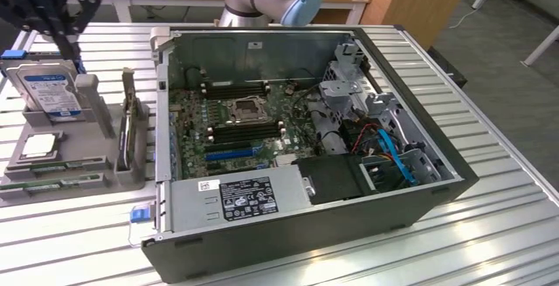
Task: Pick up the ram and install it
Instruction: 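Reach for the ram, then pick up the ram and move it above insertion slot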
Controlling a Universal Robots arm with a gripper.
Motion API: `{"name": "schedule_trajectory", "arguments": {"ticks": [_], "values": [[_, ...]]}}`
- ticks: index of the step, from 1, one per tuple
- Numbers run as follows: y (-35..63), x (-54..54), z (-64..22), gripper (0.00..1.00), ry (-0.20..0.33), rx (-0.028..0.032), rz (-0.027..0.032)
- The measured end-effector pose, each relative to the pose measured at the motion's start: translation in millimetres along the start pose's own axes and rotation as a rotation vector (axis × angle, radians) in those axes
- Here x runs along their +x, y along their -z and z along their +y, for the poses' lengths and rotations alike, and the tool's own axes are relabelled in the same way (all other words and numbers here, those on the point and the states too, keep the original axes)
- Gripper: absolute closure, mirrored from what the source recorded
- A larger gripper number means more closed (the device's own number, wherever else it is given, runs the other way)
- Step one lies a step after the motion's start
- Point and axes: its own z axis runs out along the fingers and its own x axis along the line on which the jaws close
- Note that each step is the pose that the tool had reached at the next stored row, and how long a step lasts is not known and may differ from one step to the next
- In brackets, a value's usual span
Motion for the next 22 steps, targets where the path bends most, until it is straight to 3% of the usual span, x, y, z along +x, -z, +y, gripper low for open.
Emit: {"name": "schedule_trajectory", "arguments": {"ticks": [8,22], "values": [[0.8,35.2,-3.1,0.90,0.001,0.0000,0.0002],[0.8,38.6,-3.5,0.90,0.001,0.0000,0.0001]]}}
